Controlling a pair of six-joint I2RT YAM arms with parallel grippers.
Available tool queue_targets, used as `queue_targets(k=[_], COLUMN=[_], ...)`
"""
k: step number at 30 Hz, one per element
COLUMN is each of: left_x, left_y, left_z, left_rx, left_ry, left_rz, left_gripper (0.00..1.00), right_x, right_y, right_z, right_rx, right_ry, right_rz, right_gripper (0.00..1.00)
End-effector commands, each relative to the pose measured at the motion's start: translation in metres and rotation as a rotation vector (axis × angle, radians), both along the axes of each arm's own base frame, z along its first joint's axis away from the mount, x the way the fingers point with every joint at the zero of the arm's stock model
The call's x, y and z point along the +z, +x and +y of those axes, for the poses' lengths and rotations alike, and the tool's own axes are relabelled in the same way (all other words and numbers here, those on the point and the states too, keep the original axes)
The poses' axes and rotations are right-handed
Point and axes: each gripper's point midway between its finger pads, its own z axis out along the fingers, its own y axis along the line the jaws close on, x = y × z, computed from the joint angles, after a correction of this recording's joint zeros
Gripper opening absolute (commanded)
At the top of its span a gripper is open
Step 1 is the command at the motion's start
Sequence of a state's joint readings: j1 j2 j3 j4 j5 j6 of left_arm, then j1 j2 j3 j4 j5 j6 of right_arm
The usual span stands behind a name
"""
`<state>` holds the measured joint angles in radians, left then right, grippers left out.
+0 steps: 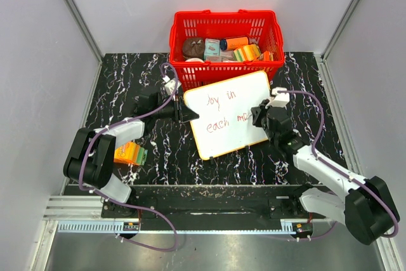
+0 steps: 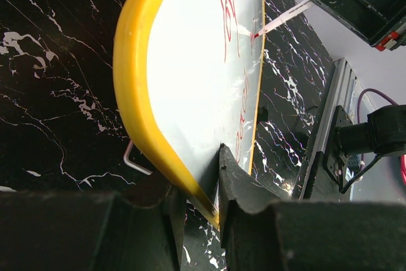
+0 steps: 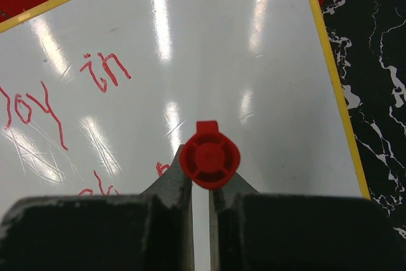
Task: Write a sentence on the whiteboard
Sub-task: Write on the whiteboard with the whiteboard.
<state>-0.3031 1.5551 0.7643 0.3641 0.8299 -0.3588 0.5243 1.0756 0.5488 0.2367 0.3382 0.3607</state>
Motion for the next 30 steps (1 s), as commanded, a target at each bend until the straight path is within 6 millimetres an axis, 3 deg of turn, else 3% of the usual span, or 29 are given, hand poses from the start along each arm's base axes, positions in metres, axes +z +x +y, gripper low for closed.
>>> queue_targets(k=[1, 16, 19, 30], left_x=[-0.038, -0.039, -0.038, -0.037], left_y=[0.009, 0.009, 0.01, 0.017], left_z=[0.009, 0.009, 0.009, 0.014], left_rx=[0.031, 0.032, 0.033, 0.031], left_ry=[0.165, 0.167, 0.167, 0.228], left_rz=[-0.076, -0.076, -0.079, -0.112], left_gripper=[0.0, 0.0, 0.0, 0.0], right_x=[0.023, 0.042, 0.052, 0.083], right_y=[0.016, 0.023, 0.016, -0.013], right_z=[-0.007, -0.001, 0.002, -0.015], right_rx=[-0.053, -0.031, 0.008, 0.006], right_ry=[-0.012, 0.014, 0.04, 0.063], right_rz=[-0.048, -0.098, -0.133, -0.225], right_gripper=[0.0, 0.0, 0.0, 0.0])
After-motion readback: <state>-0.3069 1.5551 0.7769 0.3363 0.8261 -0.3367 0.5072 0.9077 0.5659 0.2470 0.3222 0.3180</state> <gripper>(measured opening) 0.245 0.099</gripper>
